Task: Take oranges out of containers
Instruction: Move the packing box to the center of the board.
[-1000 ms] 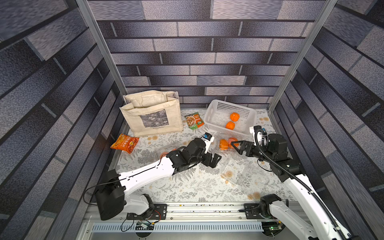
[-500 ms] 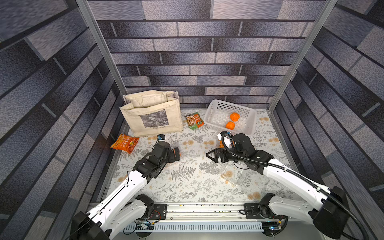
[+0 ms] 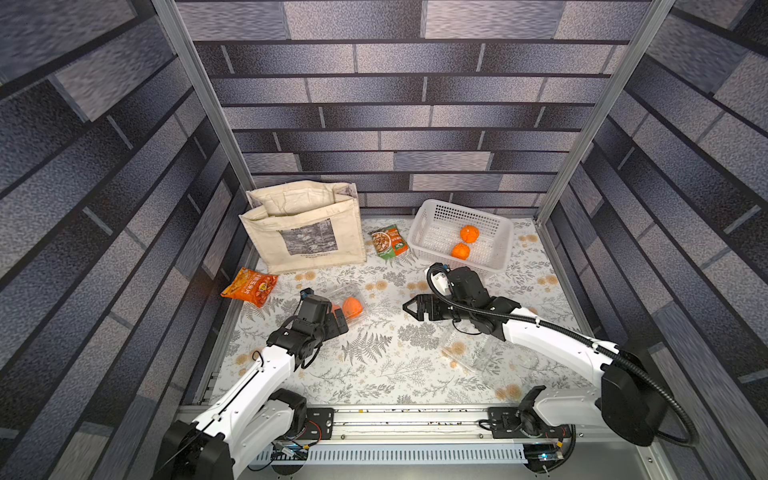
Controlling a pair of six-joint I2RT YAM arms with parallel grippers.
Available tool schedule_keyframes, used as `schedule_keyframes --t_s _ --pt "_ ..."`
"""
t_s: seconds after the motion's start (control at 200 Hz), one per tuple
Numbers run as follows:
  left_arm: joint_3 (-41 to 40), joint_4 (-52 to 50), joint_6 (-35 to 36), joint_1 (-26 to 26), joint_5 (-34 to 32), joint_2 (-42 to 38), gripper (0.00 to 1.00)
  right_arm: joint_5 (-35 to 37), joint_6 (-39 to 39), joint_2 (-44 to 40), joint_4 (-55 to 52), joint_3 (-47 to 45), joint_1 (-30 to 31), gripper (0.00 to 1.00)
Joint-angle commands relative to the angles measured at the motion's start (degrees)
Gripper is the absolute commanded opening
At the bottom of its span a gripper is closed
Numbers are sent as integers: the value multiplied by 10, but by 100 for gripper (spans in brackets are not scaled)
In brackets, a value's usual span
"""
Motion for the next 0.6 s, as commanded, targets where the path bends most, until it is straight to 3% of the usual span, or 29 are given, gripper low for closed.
schedule_keyframes --t_s 0.0,0.265,0.436,0.596 --pt "-13 40 -15 -9 24 21 100 20 17 -12 19 -21 3 95" --pt "5 108 -46 -106 -1 83 100 30 20 -7 13 -30 3 95" --pt "52 105 -59 -188 -14 133 100 39 23 -14 10 -38 3 95" --pt "89 85 -66 -236 -33 130 100 42 24 -18 5 -41 3 95"
